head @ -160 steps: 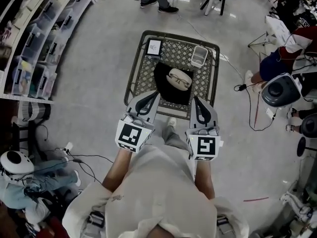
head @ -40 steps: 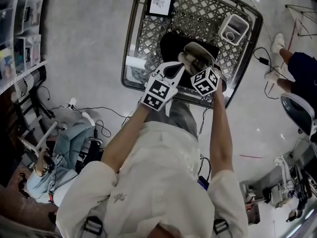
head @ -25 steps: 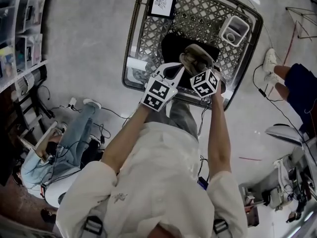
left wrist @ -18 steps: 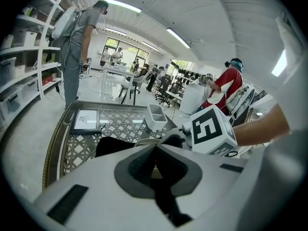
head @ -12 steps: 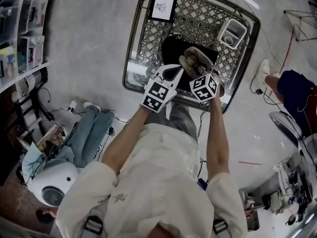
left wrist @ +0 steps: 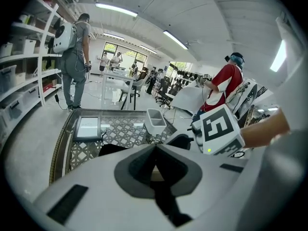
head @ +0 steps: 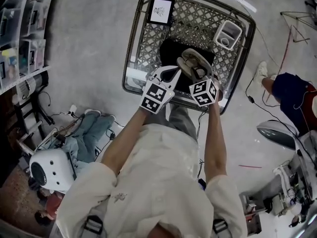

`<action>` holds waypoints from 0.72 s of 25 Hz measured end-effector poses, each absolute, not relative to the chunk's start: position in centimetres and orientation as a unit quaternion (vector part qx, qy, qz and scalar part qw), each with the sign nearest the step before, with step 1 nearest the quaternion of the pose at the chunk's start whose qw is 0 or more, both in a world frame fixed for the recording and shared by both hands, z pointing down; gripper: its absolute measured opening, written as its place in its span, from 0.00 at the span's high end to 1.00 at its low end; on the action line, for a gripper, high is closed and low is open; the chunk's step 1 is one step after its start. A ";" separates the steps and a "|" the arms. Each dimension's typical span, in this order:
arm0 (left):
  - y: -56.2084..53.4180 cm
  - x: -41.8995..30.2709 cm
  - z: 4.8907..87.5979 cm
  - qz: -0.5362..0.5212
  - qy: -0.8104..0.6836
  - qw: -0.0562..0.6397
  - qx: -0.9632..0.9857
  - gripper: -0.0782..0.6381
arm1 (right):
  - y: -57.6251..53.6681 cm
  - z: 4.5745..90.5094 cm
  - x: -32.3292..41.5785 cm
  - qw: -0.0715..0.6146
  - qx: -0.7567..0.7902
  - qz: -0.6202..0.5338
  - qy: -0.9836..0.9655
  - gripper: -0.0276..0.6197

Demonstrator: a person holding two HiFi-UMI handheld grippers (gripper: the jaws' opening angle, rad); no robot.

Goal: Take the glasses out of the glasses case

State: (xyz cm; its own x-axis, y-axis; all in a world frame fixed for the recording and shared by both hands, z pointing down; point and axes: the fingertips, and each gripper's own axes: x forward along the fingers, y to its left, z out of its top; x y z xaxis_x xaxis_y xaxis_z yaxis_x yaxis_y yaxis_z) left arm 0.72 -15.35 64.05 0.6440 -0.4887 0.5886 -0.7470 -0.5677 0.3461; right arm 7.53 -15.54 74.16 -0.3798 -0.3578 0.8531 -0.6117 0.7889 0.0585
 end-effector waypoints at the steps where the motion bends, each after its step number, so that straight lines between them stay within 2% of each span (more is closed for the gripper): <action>1: -15.4 0.8 63.9 0.218 -0.361 0.291 0.859 0.88 | -15.6 73.7 7.7 0.466 0.302 0.134 -0.821 0.76; 18: -15.9 0.9 57.1 0.197 -0.381 0.221 0.876 0.88 | -15.9 63.2 10.2 0.380 0.391 0.089 -0.834 0.76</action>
